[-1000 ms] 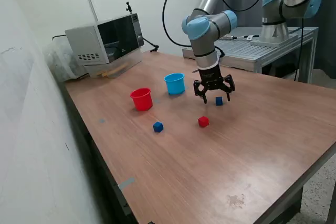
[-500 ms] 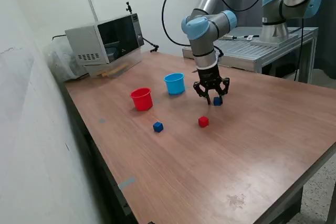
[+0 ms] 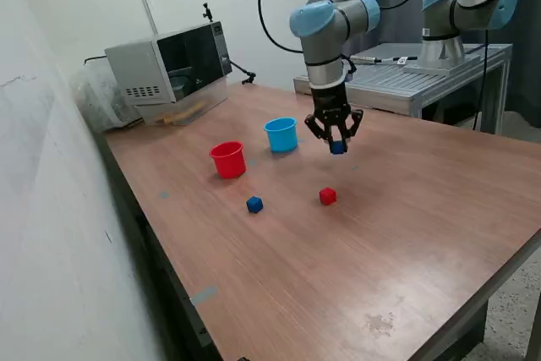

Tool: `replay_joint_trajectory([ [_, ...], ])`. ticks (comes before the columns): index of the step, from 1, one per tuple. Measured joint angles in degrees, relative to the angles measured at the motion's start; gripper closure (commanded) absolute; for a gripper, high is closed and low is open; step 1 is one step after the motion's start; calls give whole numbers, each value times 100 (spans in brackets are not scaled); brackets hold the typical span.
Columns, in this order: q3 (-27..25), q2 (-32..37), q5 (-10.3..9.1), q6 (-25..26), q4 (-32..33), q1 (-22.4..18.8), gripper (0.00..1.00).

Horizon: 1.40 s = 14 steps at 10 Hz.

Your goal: Place red objects in the red bin, and blue objects in the blue bin.

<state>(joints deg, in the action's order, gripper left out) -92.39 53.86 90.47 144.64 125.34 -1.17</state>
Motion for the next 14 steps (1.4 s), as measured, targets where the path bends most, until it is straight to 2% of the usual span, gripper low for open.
replay_joint_trajectory([
  [3,7,631,30,192,-289,436,100],
  [6,39,1007,45,284,-540,1145,100],
  [9,60,1086,35,315,-846,1729,100],
  [12,41,970,15,312,-880,1922,100],
  [13,39,850,3,309,-860,1936,0],
  [14,31,763,-8,302,-842,1937,0],
])
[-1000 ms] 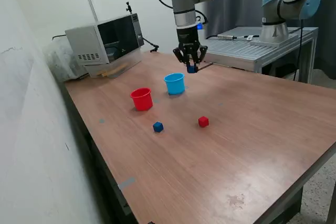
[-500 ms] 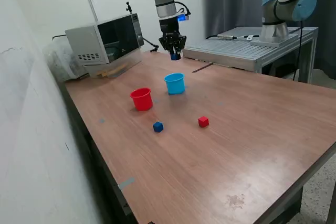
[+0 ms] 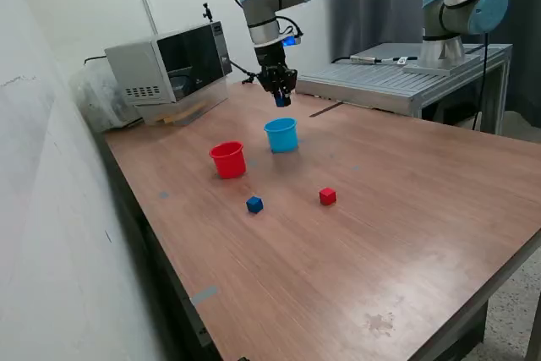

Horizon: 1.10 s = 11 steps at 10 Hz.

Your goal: Place red objects in the red bin, and blue objects in the blue bin.

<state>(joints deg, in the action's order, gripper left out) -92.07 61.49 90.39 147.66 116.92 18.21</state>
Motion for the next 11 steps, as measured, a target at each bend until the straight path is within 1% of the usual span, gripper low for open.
replay_joint_trajectory([
  [3,1,-112,-18,-15,99,2,0],
  [5,105,-122,-9,20,121,-33,0],
  [6,205,-104,-4,159,102,-97,0],
  [7,322,-87,-5,378,36,-250,0],
  [11,780,-69,-48,1445,-321,-1101,0],
])
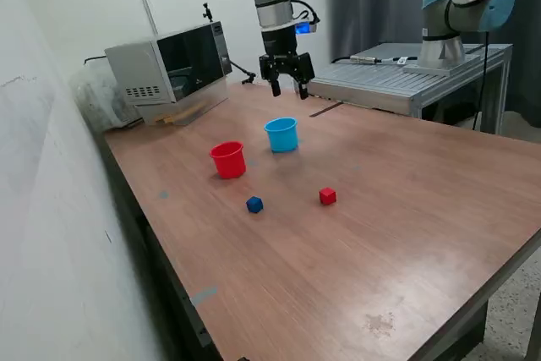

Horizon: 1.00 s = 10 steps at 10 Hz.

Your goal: Place red objects in the red bin, and blue objects in the blue bin.

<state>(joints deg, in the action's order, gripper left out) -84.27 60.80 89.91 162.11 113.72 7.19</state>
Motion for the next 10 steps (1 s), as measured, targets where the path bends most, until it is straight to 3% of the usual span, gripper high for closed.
replay_joint_trajectory([
  [5,480,-211,-612,1648,-49,-708,0],
  [10,1273,-1379,-759,1991,177,-1258,0],
])
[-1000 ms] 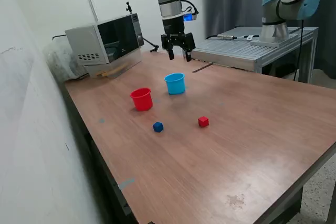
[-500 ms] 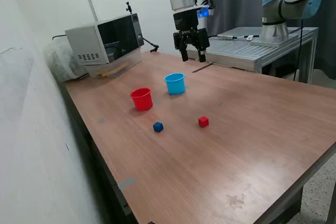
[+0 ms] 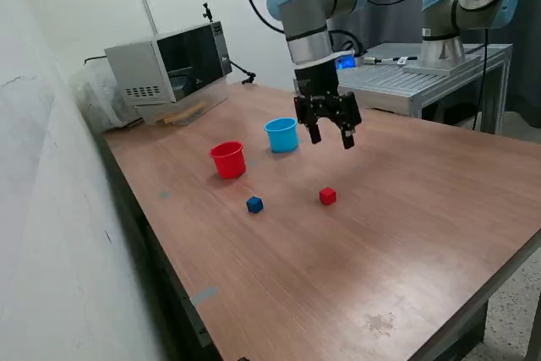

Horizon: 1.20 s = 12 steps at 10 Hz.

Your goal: Place red objects in the red bin, and blue objects in the blue bin.

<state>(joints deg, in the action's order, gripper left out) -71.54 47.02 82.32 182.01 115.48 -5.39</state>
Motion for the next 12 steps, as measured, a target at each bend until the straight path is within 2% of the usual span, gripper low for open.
replay_joint_trajectory([
  [5,311,-753,44,1,538,-40,0],
  [12,293,-878,151,1,607,-35,0],
])
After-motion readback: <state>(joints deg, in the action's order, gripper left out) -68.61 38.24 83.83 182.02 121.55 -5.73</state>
